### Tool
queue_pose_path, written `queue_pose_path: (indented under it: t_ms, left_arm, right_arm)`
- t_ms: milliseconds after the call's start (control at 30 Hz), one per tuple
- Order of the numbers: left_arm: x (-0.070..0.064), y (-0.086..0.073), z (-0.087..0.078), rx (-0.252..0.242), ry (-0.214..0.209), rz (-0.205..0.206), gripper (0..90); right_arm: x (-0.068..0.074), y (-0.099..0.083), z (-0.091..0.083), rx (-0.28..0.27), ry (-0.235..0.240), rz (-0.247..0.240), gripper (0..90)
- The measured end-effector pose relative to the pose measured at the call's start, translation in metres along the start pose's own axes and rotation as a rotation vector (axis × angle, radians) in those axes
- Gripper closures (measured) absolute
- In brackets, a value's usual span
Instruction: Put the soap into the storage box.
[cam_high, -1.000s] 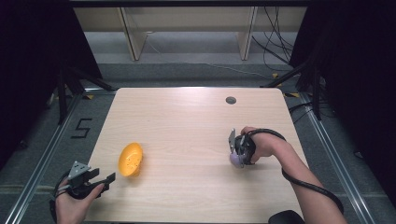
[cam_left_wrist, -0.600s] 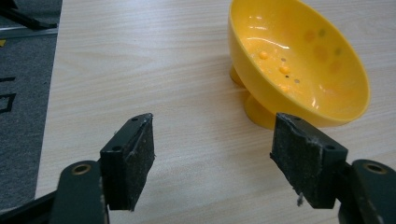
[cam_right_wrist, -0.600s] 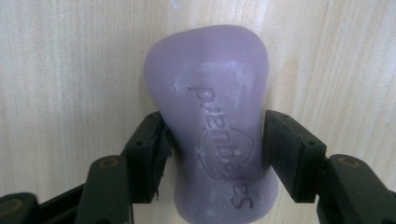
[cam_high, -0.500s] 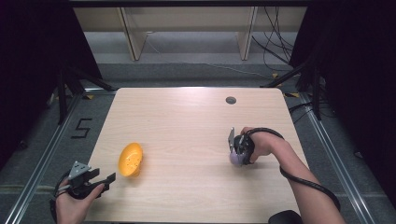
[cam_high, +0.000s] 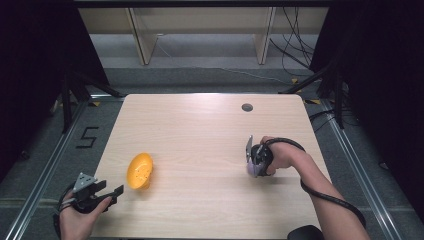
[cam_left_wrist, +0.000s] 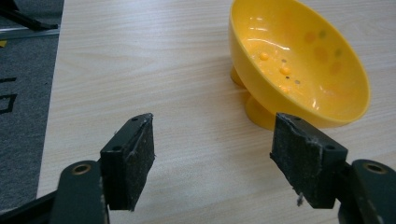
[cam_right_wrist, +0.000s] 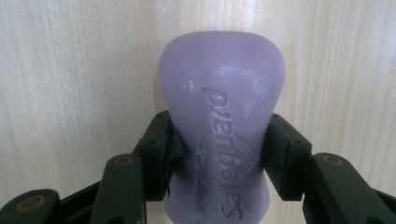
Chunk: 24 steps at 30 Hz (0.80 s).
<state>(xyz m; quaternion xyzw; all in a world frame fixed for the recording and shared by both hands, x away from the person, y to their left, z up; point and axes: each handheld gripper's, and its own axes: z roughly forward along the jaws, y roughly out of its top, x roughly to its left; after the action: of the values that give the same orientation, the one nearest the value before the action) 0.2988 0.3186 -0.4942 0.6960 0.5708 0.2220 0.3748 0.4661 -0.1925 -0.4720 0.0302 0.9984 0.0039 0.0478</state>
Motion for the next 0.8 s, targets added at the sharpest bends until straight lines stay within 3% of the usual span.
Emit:
queue_pose_path:
  t_ms: [33,133,233,400,633,700,733,767,800]
  left_arm:
    - [0.0,0.0,0.0,-0.005,-0.006,0.0,29.3]
    - [0.0,0.0,0.0,-0.002,0.003,0.002,29.4]
    - [0.0,0.0,0.0,-0.004,0.003,0.001,29.4]
    - [0.0,0.0,0.0,-0.012,-0.001,0.007,29.5]
    - [0.0,0.001,-0.002,-0.022,0.011,-0.001,29.6]
    - [0.0,0.001,-0.002,-0.022,0.011,0.0,29.6]
    - [0.0,0.001,-0.002,-0.022,0.011,0.0,29.7]
    - [-0.001,0.001,-0.002,-0.024,0.011,0.0,29.7]
    - [0.0,0.001,-0.002,-0.027,0.009,0.002,29.7]
  right_arm:
    - [0.0,-0.001,0.0,-0.017,-0.015,-0.011,50.0]
    - [0.006,-0.004,-0.002,-0.005,-0.042,0.05,50.0]
    - [0.009,-0.007,-0.005,-0.039,-0.083,0.047,50.0]
    - [0.02,-0.01,-0.015,-0.052,-0.149,0.108,50.0]
    - [0.037,-0.012,-0.023,-0.085,-0.259,0.142,50.0]
    - [0.041,-0.012,-0.024,-0.113,-0.286,0.13,50.0]
    - [0.044,-0.012,-0.024,-0.108,-0.302,0.146,50.1]
    - [0.044,-0.012,-0.025,-0.129,-0.318,0.107,50.0]
    - [0.047,-0.012,-0.026,-0.132,-0.353,0.129,50.1]
